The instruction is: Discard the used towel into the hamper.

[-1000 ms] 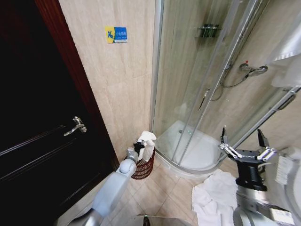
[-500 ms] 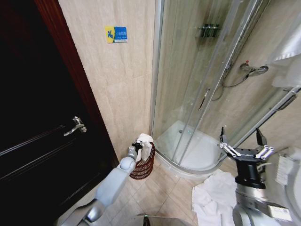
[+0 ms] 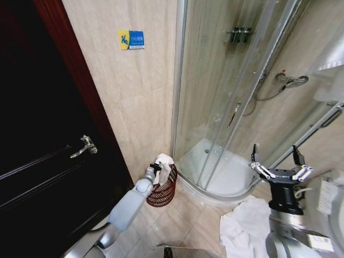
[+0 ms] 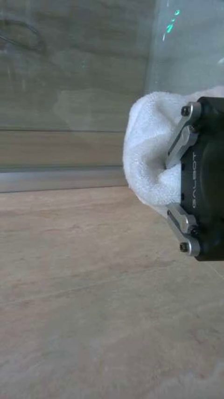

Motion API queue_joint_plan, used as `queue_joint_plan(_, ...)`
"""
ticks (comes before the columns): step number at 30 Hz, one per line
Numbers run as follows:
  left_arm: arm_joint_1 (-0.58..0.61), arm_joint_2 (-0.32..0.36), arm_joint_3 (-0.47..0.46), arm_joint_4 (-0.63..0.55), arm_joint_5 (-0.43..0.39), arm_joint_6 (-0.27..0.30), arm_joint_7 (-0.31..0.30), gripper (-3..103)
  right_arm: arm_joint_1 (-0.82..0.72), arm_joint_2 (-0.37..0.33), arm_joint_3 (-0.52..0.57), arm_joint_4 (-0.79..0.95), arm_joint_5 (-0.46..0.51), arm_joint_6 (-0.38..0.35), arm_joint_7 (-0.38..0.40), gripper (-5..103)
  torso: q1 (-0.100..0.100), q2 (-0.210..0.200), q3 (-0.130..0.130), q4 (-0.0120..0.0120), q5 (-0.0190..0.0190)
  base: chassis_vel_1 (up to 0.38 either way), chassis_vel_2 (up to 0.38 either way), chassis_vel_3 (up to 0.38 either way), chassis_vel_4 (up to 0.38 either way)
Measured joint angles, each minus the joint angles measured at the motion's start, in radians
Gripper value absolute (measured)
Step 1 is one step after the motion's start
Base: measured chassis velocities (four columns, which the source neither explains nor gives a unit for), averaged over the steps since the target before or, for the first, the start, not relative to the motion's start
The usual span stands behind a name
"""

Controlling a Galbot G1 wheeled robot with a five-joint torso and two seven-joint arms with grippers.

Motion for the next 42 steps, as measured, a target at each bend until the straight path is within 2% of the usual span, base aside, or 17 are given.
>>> queue_joint_plan(7, 0.006, 0.011, 0.013, 0.014, 0.011, 0.018, 0.0, 6, -0.02, 0.005, 0.0, 0.027, 0.005, 0.033, -0.047, 100, -0.001, 0.0, 0.0, -0.0004, -0.0005, -0.031, 0.031, 0.017, -0.003)
queue_joint_plan(13, -0.022, 0.024, 0.074, 0.097, 0.017, 0.028, 0.013, 6, -0.024, -0.002, 0.008, 0.034, 0.022, 0.06, -0.118, 100, -0.001, 0.0, 0.0, 0.0001, -0.0001, 0.0, 0.0, 0.0, 0.0)
queue_joint_plan(25, -0.099, 0.004, 0.163, 0.234, 0.011, 0.023, 0.022, 6, 0.022, -0.015, -0.008, 0.022, 0.054, 0.063, -0.138, 100, -0.001, 0.0, 0.0, -0.0001, -0.0001, 0.0, 0.0, 0.0, 0.0)
queue_joint_plan(34, -0.165, -0.003, 0.288, 0.37, -0.02, -0.002, 0.028, 6, 0.091, -0.021, -0.007, -0.017, 0.056, 0.105, -0.168, 100, -0.001, 0.0, 0.0, -0.0001, -0.0004, 0.0, 0.0, 0.0, 0.0)
queue_joint_plan(42, -0.225, 0.022, 0.416, 0.439, -0.071, -0.009, 0.042, 6, 0.139, -0.018, -0.006, -0.011, 0.046, 0.09, -0.168, 100, -0.001, 0.0, 0.0, 0.0, -0.0001, 0.0, 0.0, 0.0, 0.0)
